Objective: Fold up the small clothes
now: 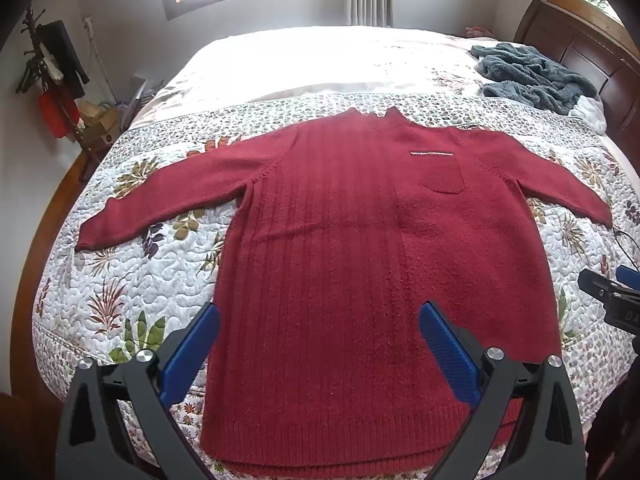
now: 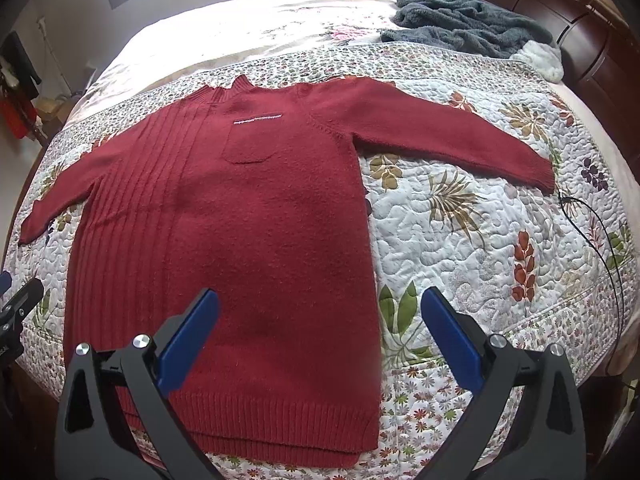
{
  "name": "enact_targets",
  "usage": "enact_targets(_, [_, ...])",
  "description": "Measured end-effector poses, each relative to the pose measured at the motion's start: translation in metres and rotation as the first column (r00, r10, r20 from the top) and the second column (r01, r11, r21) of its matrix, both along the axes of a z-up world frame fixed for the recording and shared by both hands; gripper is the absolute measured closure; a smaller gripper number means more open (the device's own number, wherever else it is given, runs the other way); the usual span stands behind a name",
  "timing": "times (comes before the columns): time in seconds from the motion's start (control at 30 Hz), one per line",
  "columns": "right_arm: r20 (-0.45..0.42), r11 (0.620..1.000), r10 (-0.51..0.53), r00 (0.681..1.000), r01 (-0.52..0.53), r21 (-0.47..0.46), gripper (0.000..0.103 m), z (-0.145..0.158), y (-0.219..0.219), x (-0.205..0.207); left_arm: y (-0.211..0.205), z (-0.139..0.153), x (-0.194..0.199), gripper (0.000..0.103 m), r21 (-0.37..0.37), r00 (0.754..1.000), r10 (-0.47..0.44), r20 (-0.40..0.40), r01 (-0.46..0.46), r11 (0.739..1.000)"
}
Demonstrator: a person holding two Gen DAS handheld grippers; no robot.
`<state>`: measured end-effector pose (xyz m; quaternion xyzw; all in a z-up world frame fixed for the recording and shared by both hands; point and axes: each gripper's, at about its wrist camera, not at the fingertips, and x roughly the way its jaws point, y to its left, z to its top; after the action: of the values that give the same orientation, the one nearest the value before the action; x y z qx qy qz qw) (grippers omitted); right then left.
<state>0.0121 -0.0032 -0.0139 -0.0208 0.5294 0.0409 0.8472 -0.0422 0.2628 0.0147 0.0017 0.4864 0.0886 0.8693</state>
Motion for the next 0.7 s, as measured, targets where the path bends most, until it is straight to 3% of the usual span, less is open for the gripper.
enact_targets(0.7, [0.000, 1.000, -0.007, 1.000, 0.007, -0.002, 0.003, -0.0015, -0.0027, -0.0002, -0.0017, -0.0014, 0.0000, 0.004, 0.005, 1.000, 0.001, 0.002, -0.001, 1.000])
